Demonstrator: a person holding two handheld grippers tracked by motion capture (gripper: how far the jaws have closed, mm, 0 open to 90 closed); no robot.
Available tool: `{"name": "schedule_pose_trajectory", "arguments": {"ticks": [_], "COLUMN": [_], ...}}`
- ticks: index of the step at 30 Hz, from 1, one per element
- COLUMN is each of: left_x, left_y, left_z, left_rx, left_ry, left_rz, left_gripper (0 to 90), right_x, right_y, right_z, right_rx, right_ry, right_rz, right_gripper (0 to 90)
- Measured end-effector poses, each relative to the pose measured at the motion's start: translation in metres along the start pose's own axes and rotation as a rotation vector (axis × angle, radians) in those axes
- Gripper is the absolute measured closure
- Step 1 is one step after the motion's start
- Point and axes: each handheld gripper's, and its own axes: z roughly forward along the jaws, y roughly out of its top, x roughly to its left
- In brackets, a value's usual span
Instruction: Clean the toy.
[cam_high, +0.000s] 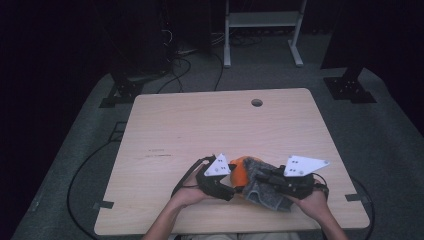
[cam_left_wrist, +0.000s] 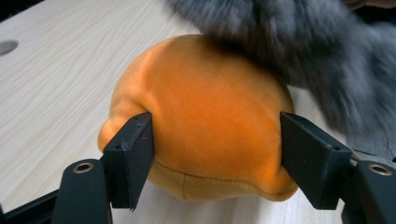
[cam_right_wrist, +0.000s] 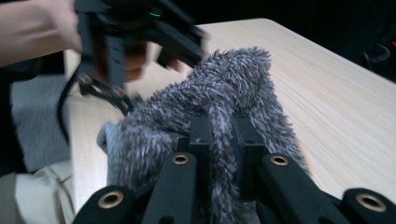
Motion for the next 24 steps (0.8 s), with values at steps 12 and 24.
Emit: {"name": "schedule_pose_trajectory", "arguments": {"ticks": [12,24], "left_x": [-0.002,0.01], "left_y": [-0.001,-0.011], "left_z": [0.004,-0.002], "left_rx": [-0.034,-0.011], "left_ry": [0.02,0.006], "left_rz": [0.004,-0.041], "left_gripper": [24.9,19.6], "right_x": [-0.006,-0.032], "right_y": [-0.01,-0.039], "right_z": [-0.008,-0.005], "right_rx": [0.016,0.093], "right_ry": [0.006,-0.049], "right_rz": [0.008,0.089], "right_gripper": [80.0,80.0]}}
